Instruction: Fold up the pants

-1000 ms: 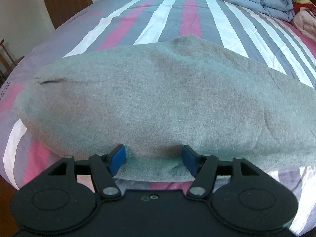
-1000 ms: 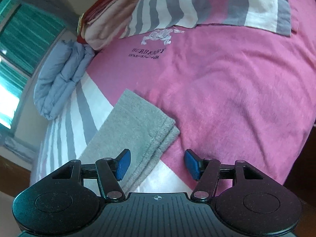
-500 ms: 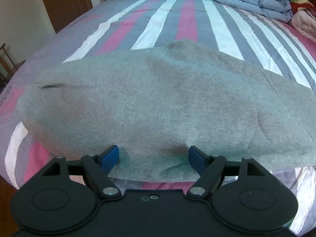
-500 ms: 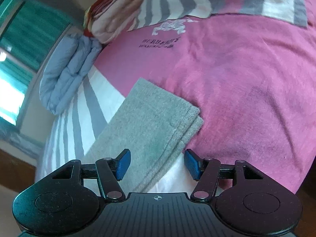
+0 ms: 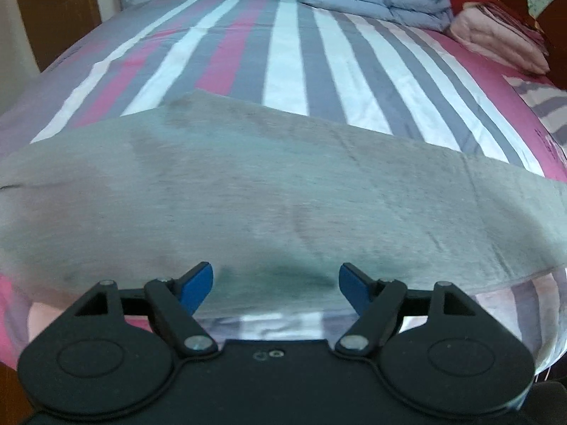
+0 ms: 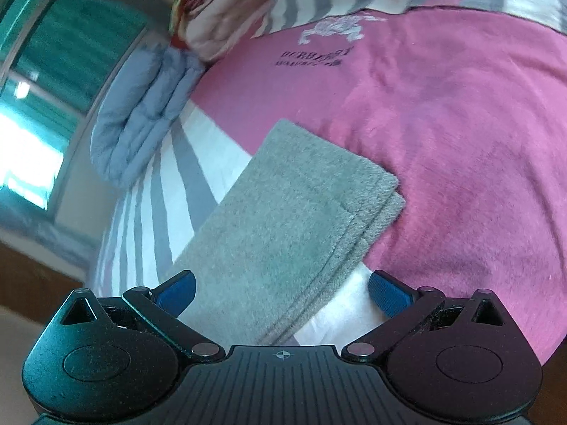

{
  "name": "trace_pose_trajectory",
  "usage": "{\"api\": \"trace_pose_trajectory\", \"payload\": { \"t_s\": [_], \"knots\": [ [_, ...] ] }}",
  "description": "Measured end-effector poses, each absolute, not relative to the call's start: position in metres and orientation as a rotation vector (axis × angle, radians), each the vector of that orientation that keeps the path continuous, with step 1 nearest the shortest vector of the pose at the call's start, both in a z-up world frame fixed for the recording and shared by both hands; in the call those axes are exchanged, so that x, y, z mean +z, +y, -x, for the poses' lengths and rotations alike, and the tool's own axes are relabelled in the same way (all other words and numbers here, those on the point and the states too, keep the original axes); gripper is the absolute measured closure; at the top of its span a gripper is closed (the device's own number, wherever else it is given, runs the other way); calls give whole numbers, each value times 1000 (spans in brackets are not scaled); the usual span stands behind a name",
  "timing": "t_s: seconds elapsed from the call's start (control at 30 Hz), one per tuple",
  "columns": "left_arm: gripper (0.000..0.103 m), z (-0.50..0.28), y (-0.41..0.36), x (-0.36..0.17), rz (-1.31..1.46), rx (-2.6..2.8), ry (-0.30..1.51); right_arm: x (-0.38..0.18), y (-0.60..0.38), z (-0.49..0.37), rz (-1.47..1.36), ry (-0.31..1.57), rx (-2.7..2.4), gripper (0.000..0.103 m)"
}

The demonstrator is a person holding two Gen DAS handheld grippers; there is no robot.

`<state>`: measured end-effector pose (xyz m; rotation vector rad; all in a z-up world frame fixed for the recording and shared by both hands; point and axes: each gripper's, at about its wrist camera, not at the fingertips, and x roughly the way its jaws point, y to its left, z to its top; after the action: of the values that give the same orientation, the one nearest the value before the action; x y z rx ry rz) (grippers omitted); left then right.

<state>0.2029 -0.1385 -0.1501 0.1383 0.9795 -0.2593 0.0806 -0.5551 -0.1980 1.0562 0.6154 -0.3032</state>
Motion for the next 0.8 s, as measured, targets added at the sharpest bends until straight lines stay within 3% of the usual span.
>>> {"api": "trace_pose_trajectory", "payload": {
  "t_s": [0.2, 0.4, 0.53, 0.7, 0.77, 0.8],
  "knots": [
    [33, -202, -156, -157, -165, -270, 989, -196, -550, -91, -992, 685, -274, 0],
    [33, -203, -165, -161, -185, -259, 984, -217, -579, -76, -1324, 587, -180, 0],
    [33, -203, -173, -163, -195, -265, 985, -210, -563, -80, -1149, 593, -184, 0],
    [33, -203, -179, -164, -198, -271, 988, -210, -559, -80, -1130, 548, -234, 1],
    [33, -204, -181, -166, -199, -270, 991, -206, -558, -82, -1098, 545, -275, 29],
    [32, -204, -181, -166, -200, -270, 991, -206, -559, -85, -1086, 558, -293, 58]
  ]
}}
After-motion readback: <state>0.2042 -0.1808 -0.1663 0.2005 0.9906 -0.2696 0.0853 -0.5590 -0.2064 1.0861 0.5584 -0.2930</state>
